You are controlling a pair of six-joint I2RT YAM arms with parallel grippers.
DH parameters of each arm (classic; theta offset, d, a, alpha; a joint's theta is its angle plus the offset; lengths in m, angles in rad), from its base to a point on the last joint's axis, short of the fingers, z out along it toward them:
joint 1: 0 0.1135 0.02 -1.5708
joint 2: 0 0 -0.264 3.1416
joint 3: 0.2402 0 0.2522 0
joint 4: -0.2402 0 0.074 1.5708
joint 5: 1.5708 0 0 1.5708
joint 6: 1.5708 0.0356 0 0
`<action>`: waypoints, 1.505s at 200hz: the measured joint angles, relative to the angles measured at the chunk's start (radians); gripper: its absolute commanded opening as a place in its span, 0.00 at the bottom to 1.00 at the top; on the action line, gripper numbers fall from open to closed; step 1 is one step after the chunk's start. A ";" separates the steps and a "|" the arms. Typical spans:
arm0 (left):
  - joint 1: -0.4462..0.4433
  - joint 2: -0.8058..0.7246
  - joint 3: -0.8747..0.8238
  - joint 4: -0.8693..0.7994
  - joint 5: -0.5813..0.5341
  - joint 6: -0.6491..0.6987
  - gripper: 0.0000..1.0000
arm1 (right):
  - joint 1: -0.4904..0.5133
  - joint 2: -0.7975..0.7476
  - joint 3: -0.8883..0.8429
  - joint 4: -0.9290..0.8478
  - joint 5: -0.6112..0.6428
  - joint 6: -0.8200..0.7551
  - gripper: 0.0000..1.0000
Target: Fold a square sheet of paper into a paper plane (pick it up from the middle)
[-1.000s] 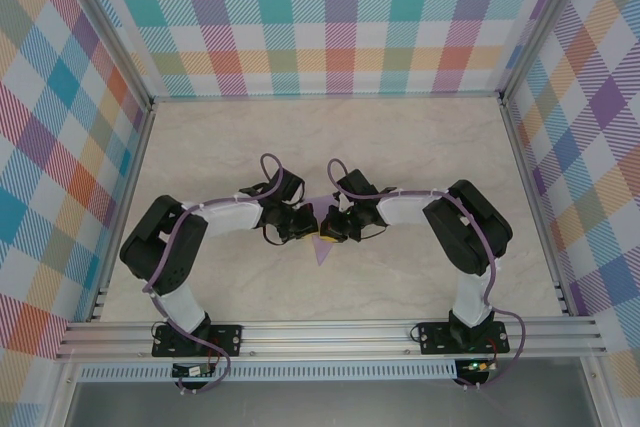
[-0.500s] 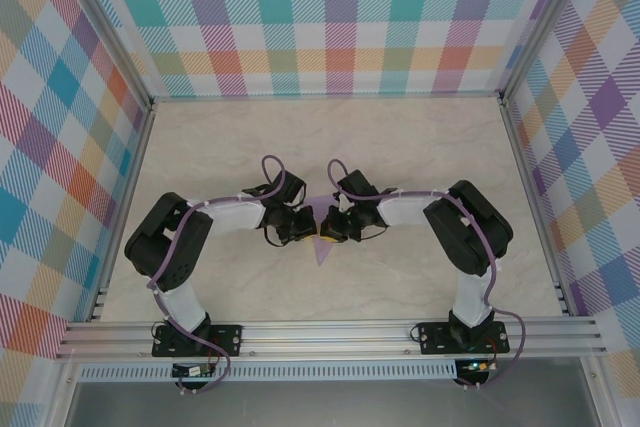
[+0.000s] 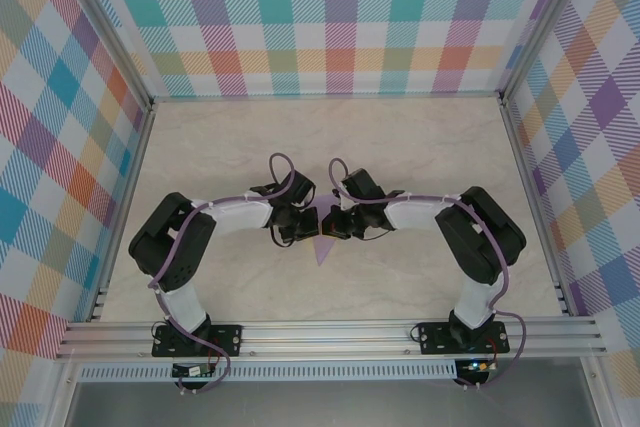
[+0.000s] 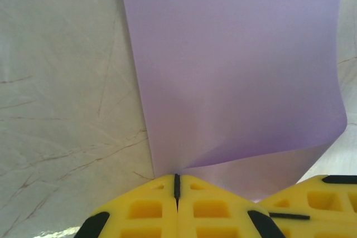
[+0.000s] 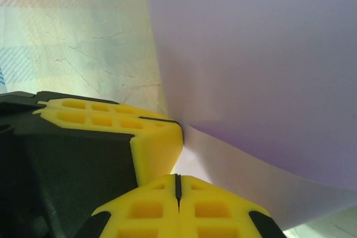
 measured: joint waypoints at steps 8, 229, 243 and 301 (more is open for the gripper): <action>-0.005 0.000 0.005 -0.007 -0.013 0.000 0.00 | 0.000 0.000 -0.007 0.003 0.000 -0.006 0.00; -0.043 0.024 0.055 -0.079 -0.116 0.004 0.00 | -0.161 -0.073 -0.086 0.023 0.055 -0.023 0.00; -0.043 0.026 0.059 -0.085 -0.116 0.004 0.00 | -0.153 -0.080 -0.086 0.049 0.021 -0.028 0.00; -0.045 0.033 0.071 -0.101 -0.118 0.004 0.00 | -0.083 -0.024 -0.068 0.073 -0.054 -0.041 0.00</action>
